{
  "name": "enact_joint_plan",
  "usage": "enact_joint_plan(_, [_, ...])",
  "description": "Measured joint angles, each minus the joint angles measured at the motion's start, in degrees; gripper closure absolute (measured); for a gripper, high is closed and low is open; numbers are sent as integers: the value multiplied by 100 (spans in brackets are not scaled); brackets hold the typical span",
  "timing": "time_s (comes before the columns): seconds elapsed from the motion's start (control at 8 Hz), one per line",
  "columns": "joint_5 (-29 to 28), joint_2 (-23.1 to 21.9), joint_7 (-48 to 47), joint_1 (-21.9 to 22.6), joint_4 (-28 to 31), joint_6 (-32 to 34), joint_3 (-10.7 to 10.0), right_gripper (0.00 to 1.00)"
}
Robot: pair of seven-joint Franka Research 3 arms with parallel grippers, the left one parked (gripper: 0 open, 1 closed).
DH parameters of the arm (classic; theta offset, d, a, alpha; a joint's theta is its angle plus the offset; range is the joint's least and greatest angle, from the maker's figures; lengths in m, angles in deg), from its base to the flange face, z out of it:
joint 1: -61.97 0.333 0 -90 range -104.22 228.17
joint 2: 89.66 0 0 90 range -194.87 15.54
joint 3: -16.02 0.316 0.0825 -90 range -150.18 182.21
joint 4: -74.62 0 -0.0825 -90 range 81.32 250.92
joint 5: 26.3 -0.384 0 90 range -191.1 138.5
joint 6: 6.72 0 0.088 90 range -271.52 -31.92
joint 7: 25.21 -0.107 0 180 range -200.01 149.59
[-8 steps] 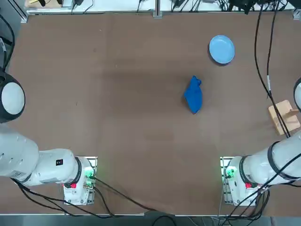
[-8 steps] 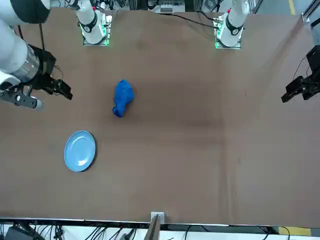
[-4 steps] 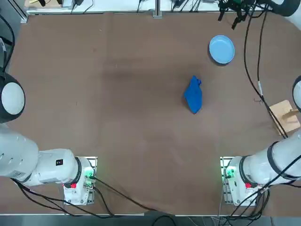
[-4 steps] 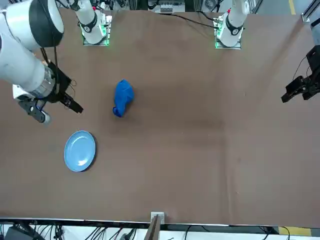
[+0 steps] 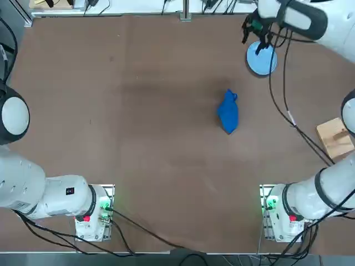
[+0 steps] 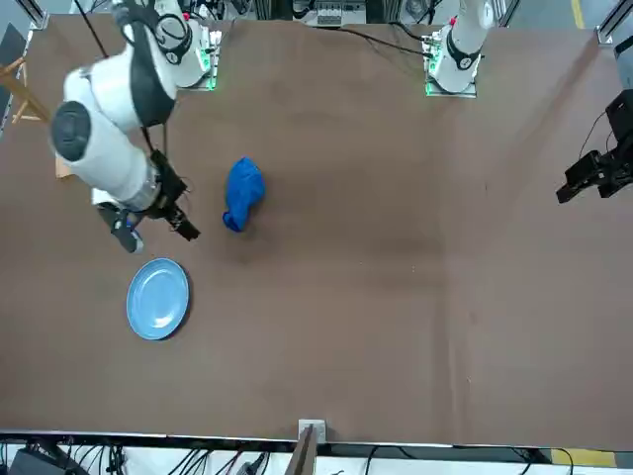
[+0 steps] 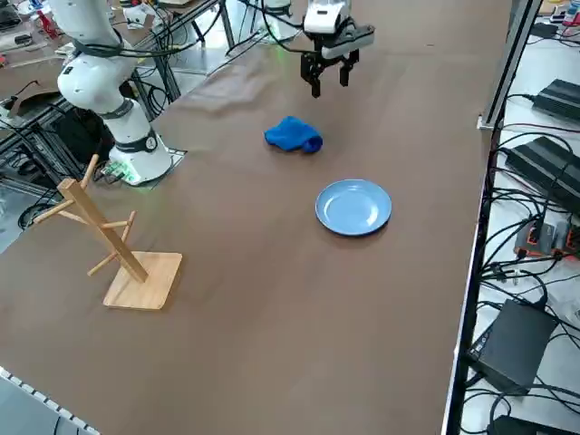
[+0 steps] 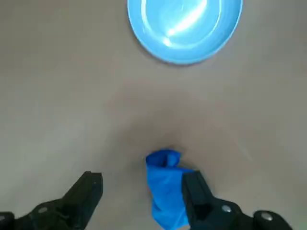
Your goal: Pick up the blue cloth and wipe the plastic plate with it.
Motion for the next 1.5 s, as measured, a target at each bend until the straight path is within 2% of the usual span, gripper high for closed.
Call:
enact_joint_plan(0.25, [-1, 1, -331, 346, 556, -554, 11, 0])
enact_joint_plan(0.5, [-1, -3, -519, 662, 1250, -1444, 15, 0])
enact_joint_plan(0.75, [-1, -1, -569, 767, 1796, -2281, 15, 0])
enact_joint_plan(1.0, [-1, 11, -716, 833, 2101, -2852, 12, 0])
enact_joint_plan(1.5, [-1, 330, -1057, 1142, 2420, -3546, 14, 0])
